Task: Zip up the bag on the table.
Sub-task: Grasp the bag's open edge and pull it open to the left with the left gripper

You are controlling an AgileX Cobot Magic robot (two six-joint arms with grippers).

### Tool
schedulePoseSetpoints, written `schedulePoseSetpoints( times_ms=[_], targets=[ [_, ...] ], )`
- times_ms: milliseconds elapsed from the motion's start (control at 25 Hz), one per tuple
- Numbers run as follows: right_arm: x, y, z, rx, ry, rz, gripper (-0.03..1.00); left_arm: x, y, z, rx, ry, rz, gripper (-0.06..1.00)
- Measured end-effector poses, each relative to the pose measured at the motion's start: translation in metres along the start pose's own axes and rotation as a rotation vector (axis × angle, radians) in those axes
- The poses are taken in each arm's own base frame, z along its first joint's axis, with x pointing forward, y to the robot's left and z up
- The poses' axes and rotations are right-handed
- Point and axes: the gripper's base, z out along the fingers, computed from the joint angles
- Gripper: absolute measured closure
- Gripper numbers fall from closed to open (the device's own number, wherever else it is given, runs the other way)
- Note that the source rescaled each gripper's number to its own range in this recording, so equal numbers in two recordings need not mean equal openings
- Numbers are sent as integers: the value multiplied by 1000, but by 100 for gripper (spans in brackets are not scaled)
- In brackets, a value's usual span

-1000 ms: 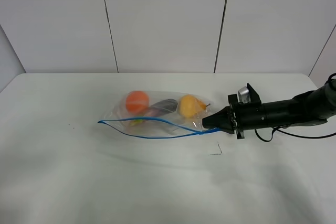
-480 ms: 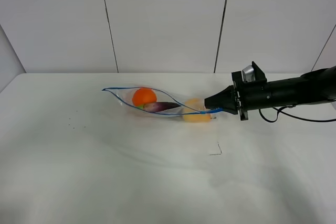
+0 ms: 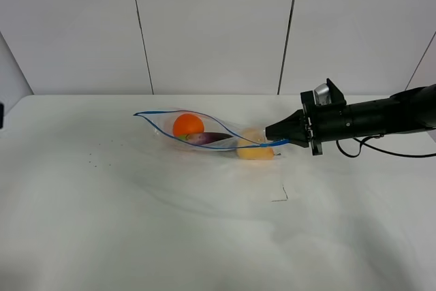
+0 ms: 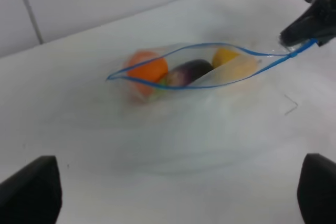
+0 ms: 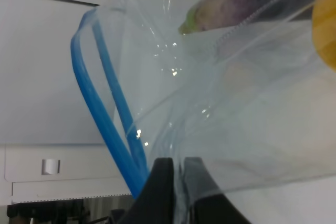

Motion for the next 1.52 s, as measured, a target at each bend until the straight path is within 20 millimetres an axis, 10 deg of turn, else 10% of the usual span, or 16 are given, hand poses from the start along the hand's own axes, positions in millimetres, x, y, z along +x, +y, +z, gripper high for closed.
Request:
schedulePoseSetpoints(
  times_ms=[360,560,960,1520],
  targets=[
    [0,0,0,-1,0,19,97,-37,-11,71,127,96,333,0],
    [0,0,0,-2,1,23,97,-39,-71,117,202,118,661,0],
    [0,0,0,-2,1,38,97,6,-204,207,120,18,1241,1],
    [0,0,0,-2,2,52,97,57,-249,289,137,-25,1305,8]
  ],
)
